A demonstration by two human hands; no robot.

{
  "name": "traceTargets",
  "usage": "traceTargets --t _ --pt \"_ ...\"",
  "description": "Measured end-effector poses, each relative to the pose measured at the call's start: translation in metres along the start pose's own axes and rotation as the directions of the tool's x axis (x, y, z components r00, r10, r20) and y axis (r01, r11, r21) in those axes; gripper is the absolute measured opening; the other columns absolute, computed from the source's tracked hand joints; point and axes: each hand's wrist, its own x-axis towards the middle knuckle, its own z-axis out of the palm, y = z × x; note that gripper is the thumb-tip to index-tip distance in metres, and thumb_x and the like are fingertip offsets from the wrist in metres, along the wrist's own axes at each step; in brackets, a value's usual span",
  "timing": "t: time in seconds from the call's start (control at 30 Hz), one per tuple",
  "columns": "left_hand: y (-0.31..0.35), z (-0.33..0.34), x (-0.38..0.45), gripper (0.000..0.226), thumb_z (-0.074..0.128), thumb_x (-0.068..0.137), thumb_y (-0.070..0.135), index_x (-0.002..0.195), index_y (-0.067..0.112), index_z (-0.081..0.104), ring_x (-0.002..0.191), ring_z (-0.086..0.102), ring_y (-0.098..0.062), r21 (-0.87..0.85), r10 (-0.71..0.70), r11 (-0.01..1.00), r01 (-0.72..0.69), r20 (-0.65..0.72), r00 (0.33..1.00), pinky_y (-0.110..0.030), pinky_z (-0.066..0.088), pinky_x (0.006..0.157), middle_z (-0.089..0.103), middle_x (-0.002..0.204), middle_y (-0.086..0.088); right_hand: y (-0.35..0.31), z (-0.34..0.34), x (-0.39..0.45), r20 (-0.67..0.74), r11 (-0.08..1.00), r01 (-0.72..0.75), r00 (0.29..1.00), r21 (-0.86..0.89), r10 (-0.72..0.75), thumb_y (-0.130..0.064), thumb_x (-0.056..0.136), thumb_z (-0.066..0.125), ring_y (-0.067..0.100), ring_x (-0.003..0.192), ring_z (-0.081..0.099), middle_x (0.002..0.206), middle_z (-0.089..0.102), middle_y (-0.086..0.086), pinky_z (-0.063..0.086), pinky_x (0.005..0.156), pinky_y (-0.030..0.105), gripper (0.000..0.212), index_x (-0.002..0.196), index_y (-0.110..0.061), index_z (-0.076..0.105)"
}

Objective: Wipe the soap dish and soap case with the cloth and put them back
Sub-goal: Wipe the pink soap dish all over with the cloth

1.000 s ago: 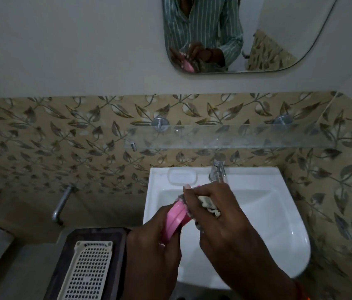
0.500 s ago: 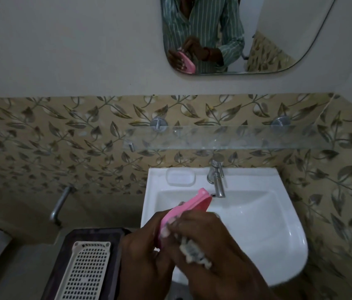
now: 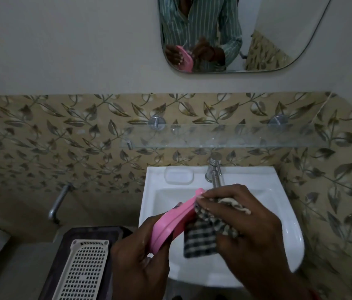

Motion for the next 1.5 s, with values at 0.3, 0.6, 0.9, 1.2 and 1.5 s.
traceTargets --t 0.3,0.6,0.9,1.2,1.5 --pt "-0.008 -0.011 0.005 0.056 0.063 0.088 0.025 0.133 0.059 0.058 0.061 0.059 0.003 0.044 0.062 0.996 -0.072 0.184 0.981 -0.009 0.044 0.056 0.065 0.085 0.027 -0.021 0.01 -0.006 0.092 0.993 0.009 0.996 0.121 -0.021 -0.01 0.082 0.076 -0.005 0.098 0.058 0.098 0.066 -0.002 0.048 0.092 0.019 0.013 0.095 -0.008 0.074" --pt "-0.005 -0.005 0.01 0.062 0.052 0.087 0.02 0.126 0.068 0.052 0.065 0.068 -0.001 0.081 0.079 0.991 -0.104 0.26 0.962 -0.015 0.052 0.059 0.068 0.097 0.03 -0.028 0.027 -0.006 0.165 0.984 0.048 0.983 0.169 -0.077 -0.033 0.077 0.067 -0.012 0.094 0.052 0.095 0.061 -0.02 0.045 0.08 0.003 0.02 0.097 -0.033 0.066" --pt "-0.005 -0.007 0.006 0.046 0.065 0.086 0.022 0.125 0.045 0.061 0.058 0.064 -0.004 0.067 0.106 0.99 -0.126 0.242 0.964 -0.025 0.051 0.054 0.069 0.087 0.013 -0.013 -0.001 0.0 0.197 0.973 0.181 0.969 -0.144 -0.151 0.006 0.072 0.067 0.015 0.092 0.06 0.098 0.062 0.007 0.054 0.074 0.024 0.036 0.105 -0.008 0.075" --pt "-0.001 -0.015 0.004 0.032 0.053 0.102 0.053 0.132 0.064 0.056 0.067 0.068 0.003 0.084 0.044 0.995 -0.057 0.151 0.988 -0.017 0.052 0.06 0.069 0.097 0.031 0.011 -0.003 0.003 0.181 0.983 -0.014 0.982 -0.182 0.048 0.01 0.064 0.079 0.015 0.096 0.06 0.108 0.06 0.006 0.054 0.083 0.02 0.059 0.12 -0.009 0.069" --pt "-0.012 -0.006 -0.005 0.037 0.062 0.097 0.047 0.13 0.063 0.057 0.067 0.068 -0.001 0.106 0.052 0.992 -0.065 0.121 0.991 -0.021 0.051 0.061 0.067 0.094 0.018 0.008 0.026 -0.012 0.076 0.944 0.108 0.993 -0.313 -0.089 0.01 0.081 0.06 0.02 0.1 0.056 0.113 0.052 0.01 0.055 0.085 0.028 0.053 0.132 -0.003 0.057"
